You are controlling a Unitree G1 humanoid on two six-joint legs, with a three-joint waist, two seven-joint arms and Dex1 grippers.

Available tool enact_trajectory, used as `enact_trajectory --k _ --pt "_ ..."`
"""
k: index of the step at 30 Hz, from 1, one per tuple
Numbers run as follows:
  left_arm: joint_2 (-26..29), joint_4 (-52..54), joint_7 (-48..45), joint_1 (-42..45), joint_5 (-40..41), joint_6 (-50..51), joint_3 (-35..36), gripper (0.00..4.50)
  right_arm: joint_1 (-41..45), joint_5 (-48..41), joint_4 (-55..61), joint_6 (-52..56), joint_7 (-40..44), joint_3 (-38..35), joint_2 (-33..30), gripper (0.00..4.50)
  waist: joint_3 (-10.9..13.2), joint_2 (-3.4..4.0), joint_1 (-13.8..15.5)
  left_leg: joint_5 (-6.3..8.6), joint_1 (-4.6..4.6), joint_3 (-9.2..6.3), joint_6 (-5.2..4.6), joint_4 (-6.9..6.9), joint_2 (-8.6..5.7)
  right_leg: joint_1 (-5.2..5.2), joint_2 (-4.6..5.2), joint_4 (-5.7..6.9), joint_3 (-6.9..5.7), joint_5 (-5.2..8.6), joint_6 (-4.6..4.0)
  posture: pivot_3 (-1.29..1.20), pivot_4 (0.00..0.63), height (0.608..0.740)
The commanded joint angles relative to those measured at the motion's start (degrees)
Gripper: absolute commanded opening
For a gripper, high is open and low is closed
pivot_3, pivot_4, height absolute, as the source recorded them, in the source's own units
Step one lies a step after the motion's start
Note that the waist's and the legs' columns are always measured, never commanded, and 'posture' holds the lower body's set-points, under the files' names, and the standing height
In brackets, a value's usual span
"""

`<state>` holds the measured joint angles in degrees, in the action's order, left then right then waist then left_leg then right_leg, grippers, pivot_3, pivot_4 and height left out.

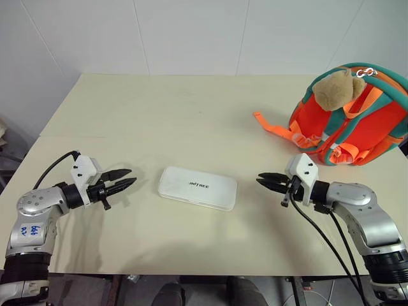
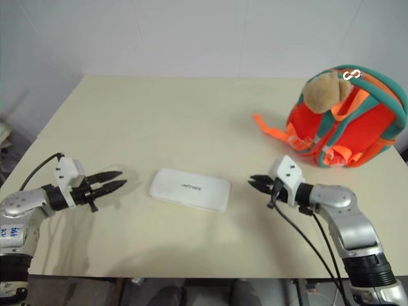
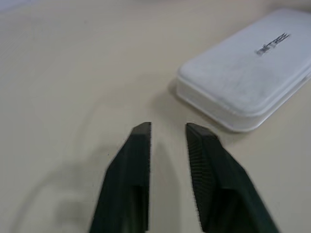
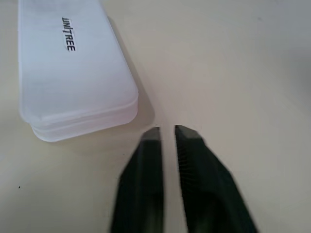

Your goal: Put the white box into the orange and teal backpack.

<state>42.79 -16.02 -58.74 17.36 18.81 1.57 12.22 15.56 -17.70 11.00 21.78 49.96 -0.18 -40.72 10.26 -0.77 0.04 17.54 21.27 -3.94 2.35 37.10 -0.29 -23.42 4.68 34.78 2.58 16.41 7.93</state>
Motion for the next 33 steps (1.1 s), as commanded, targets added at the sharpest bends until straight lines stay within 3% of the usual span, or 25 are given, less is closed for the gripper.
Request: enact_trajectory --k 1,15,33 --pt "0.0 -2.2 -1.4 2.2 -1.5 -0.2 -2.3 0.02 -1.3 -0.1 4.2 3.1 -0.3 0.9 -0.8 0.14 0.0 0.0 -0.1 0.0 0.0 0.01 0.0 0.0 0.0 0.0 0.0 0.0 0.0 0.0 0.0 0.0 0.15 0.74" --pt "-6.8 -7.9 1.0 8.8 -6.0 -3.0 -8.8 0.02 0.4 1.9 5.5 9.3 -3.5 6.5 2.8 0.14 0.0 -0.03 -0.2 0.0 -0.02 0.03 0.0 0.07 0.0 -0.03 -0.03 0.14 0.02 -0.01 0.0 0.0 0.15 0.74" --pt "-10.5 -3.3 -0.4 7.9 -4.1 -0.3 -10.0 0.02 4.4 4.1 -2.2 6.0 -2.8 5.0 4.0 0.14 0.0 -0.04 -0.2 0.0 0.01 0.03 0.0 0.05 0.0 -0.04 -0.03 0.19 0.01 -0.01 0.0 0.0 0.15 0.74"
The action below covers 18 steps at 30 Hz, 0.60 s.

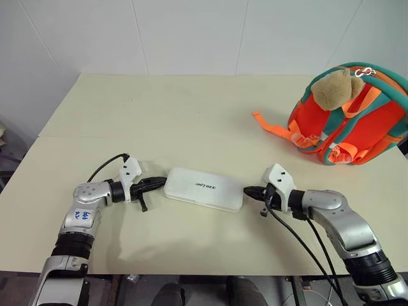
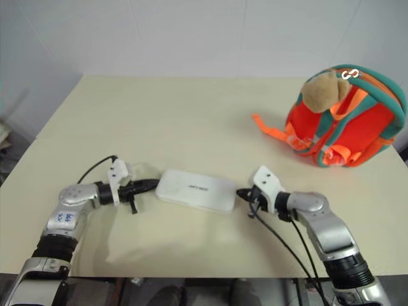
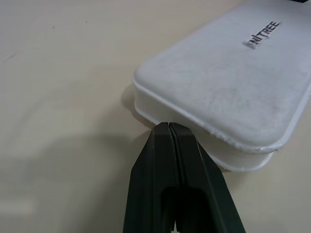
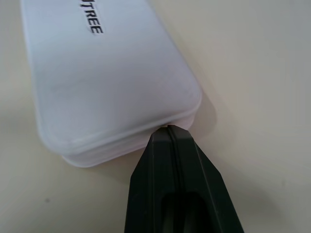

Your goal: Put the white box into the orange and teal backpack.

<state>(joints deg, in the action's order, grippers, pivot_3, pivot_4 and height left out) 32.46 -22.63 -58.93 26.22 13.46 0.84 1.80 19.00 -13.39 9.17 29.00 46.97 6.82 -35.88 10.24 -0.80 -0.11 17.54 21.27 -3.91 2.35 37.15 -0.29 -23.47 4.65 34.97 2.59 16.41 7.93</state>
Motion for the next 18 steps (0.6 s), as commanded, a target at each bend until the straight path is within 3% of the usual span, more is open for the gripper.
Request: enact_trajectory --k 1,18 --pt "-0.2 3.7 -0.2 -1.2 1.3 0.7 0.5 0.02 1.0 -0.4 -0.6 -1.2 0.5 -2.6 -1.2 0.14 0.0 0.0 0.0 0.0 0.0 0.0 0.0 0.0 0.0 0.0 0.0 0.0 0.0 0.0 0.0 0.0 0.15 0.74" --pt "-0.7 9.8 0.0 -5.6 3.1 3.5 0.6 0.02 2.7 0.5 -5.5 -3.8 2.1 -2.2 -0.9 0.14 0.0 0.0 0.0 0.0 -0.02 0.0 0.0 0.01 0.0 0.0 0.0 -0.02 0.02 0.0 0.0 0.0 0.15 0.74"
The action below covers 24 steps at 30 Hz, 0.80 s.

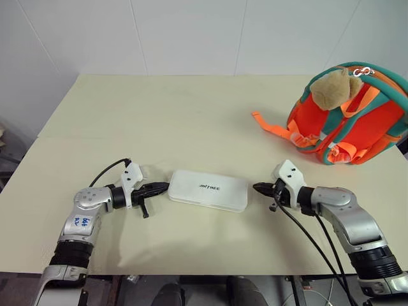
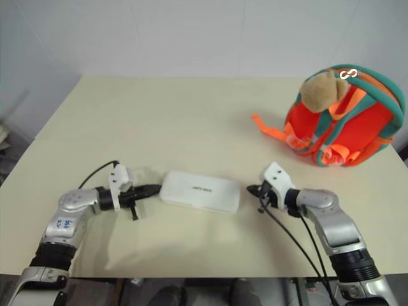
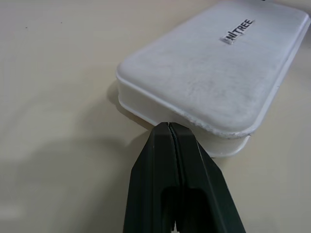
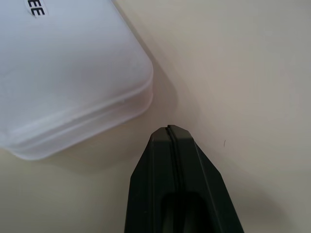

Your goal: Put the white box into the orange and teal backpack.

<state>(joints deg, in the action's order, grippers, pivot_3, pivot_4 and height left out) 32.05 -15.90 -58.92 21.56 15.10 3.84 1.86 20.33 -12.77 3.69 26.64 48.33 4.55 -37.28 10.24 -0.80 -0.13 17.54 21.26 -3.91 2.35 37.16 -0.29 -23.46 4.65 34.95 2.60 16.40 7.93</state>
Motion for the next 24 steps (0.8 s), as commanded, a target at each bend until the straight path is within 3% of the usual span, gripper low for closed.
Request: enact_trajectory --k 1,24 --pt "-0.3 3.6 0.1 -1.3 1.6 0.7 0.5 0.02 1.6 0.0 -0.4 -1.5 0.8 0.2 0.6 0.14 0.0 0.0 0.0 0.0 0.0 0.0 0.0 0.0 0.0 0.0 0.0 0.0 0.0 0.0 0.0 0.0 0.15 0.74" --pt "-3.3 16.2 4.5 -9.1 3.9 7.4 -0.1 0.02 9.1 3.4 -10.9 -7.3 3.9 2.8 4.4 0.14 0.0 0.0 0.0 0.0 0.01 0.0 0.0 -0.04 0.01 -0.01 0.01 -0.08 0.01 0.0 0.0 0.0 0.15 0.74"
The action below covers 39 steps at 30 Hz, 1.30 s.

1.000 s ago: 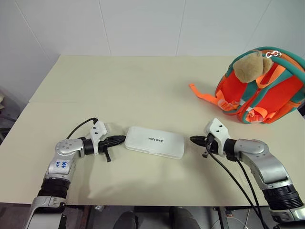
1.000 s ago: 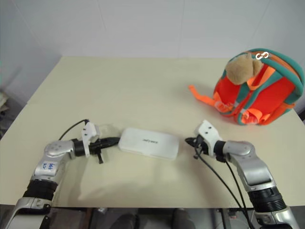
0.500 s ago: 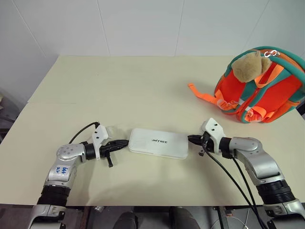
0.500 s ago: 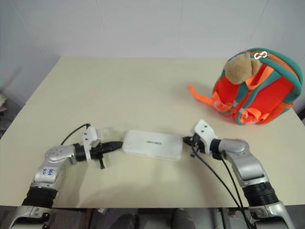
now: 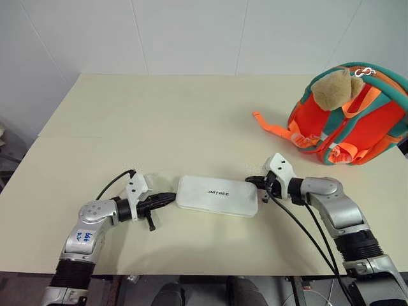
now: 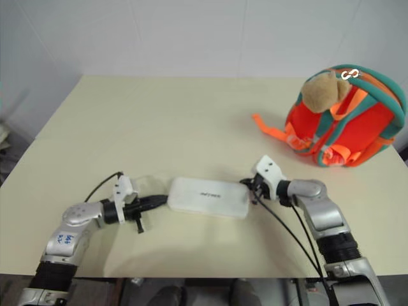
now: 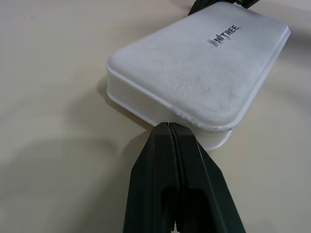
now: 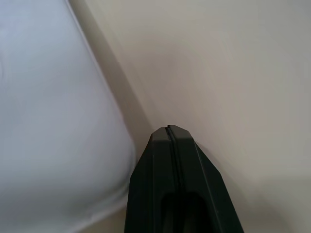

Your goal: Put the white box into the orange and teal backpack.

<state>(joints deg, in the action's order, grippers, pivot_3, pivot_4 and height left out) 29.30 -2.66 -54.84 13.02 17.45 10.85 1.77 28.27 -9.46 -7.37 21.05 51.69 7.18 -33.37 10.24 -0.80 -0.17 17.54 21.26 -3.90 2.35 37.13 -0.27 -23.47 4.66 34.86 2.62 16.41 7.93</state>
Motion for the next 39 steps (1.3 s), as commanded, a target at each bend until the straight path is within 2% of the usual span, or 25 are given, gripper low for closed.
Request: enact_trajectory --k 1,7,13,24,30,39 --pt "-0.7 3.4 0.7 -0.7 1.6 0.6 -0.2 0.02 1.4 0.2 -0.2 -1.9 0.6 0.2 0.6 0.14 0.0 0.0 0.0 0.0 0.0 0.0 0.0 0.0 0.0 0.0 0.0 0.0 0.0 0.0 0.0 0.0 0.15 0.74" --pt "-1.0 5.1 1.3 -1.6 1.7 1.7 -0.5 0.02 2.4 0.6 -1.5 -2.9 0.6 -0.1 0.6 0.14 0.0 0.0 0.0 0.0 0.0 0.0 0.0 0.0 0.0 0.0 0.0 -0.01 0.0 0.0 0.0 0.0 0.15 0.74" --pt "-0.3 5.9 1.7 -2.3 1.5 2.4 0.2 0.02 0.9 -0.3 0.3 -2.0 0.7 -3.1 -2.9 0.14 0.0 0.0 0.1 0.0 0.0 0.01 0.0 -0.01 0.0 0.0 0.0 -0.03 0.0 0.0 0.0 0.0 0.15 0.74" --pt "0.7 4.3 0.7 -1.6 1.8 1.7 0.5 0.02 -10.4 -6.4 16.4 9.1 1.8 -10.9 -11.5 0.14 0.0 0.0 0.0 0.0 0.01 0.01 0.0 -0.03 0.0 0.01 0.0 -0.09 0.01 0.0 -0.01 0.0 0.15 0.74" --pt "0.5 3.0 -0.3 -0.6 1.8 1.1 0.4 0.02 -15.1 -9.7 25.1 15.7 0.3 -11.8 -11.7 0.14 0.0 0.0 0.1 0.0 -0.03 0.02 0.0 0.0 0.0 0.02 -0.01 -0.02 0.04 0.0 -0.02 0.0 0.15 0.74" --pt "0.4 1.9 -1.0 0.5 1.7 0.8 0.2 0.02 -16.4 -11.8 28.2 20.0 -0.8 -8.9 -11.1 0.14 0.0 0.0 0.1 0.0 -0.02 0.01 0.0 -0.01 0.0 0.03 0.0 -0.08 0.04 -0.01 -0.01 0.0 0.15 0.74"
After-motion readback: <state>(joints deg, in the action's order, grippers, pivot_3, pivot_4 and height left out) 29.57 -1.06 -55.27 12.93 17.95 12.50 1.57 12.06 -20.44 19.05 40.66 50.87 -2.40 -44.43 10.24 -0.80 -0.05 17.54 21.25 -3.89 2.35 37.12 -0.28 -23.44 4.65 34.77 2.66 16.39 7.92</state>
